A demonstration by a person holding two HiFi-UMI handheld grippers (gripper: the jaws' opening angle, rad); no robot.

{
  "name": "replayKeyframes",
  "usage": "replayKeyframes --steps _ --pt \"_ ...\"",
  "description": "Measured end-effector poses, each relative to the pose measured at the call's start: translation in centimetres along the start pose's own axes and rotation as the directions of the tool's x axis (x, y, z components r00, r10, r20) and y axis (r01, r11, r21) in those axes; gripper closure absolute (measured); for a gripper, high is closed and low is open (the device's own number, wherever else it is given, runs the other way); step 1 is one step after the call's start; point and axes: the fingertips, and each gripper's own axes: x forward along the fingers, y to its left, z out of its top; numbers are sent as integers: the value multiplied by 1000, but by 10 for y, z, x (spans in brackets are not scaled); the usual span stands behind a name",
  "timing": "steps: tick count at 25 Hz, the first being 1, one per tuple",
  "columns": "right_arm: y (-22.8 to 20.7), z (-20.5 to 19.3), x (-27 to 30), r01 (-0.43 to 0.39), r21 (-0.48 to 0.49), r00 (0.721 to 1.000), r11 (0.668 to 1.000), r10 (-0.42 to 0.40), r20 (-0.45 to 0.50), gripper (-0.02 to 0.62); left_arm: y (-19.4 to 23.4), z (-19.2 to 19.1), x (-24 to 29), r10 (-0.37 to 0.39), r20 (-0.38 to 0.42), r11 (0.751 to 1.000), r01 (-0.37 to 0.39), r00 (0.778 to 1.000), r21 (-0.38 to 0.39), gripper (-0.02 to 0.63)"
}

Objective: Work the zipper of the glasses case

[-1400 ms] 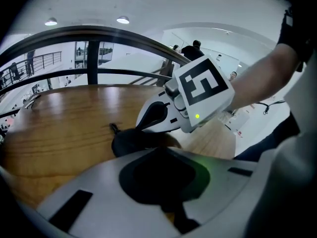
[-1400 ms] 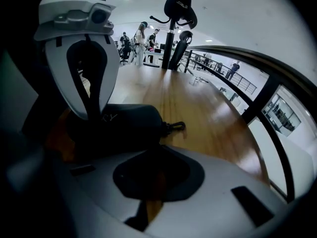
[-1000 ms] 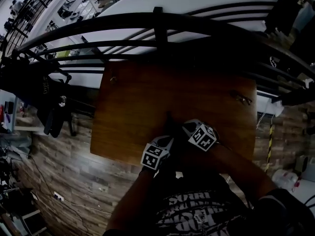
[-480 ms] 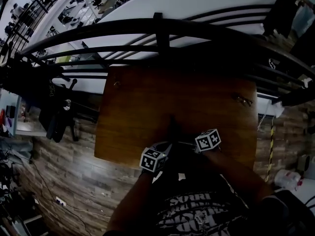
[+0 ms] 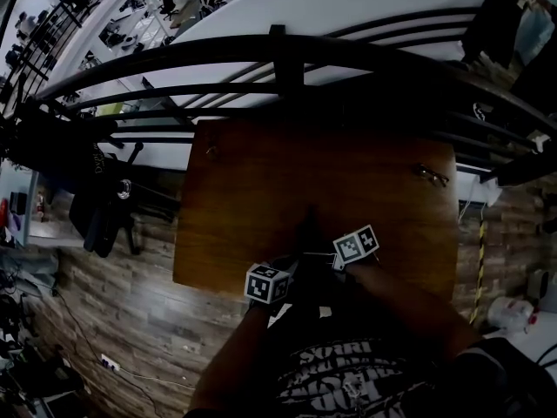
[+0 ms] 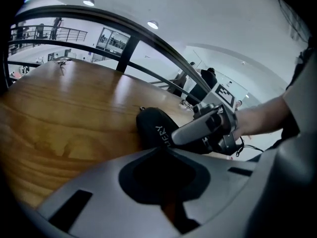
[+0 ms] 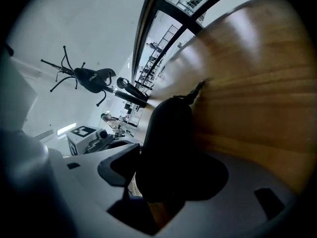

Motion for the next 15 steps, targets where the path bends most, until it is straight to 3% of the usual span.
replayKeyframes --steps 3,7,10,13,15 --pt "7 -4 3 -5 -45 1000 999 3 -26 342 7 1 -6 -28 8 999 28 1000 -21 600" --pt "32 -2 -15 -78 -193 997 978 77 -12 350 2 29 -30 -156 132 984 166 979 -65 594" --pt "63 1 -38 -171 -282 983 944 182 11 350 -24 51 -52 -305 194 950 313 932 -11 509" --pt "91 0 -62 -230 -383 969 895 246 -7 350 -59 70 -73 -441 200 897 421 875 134 455" --pt "108 3 -81 -261 -439 958 859 288 -6 350 -83 83 -86 -517 198 849 470 833 242 435"
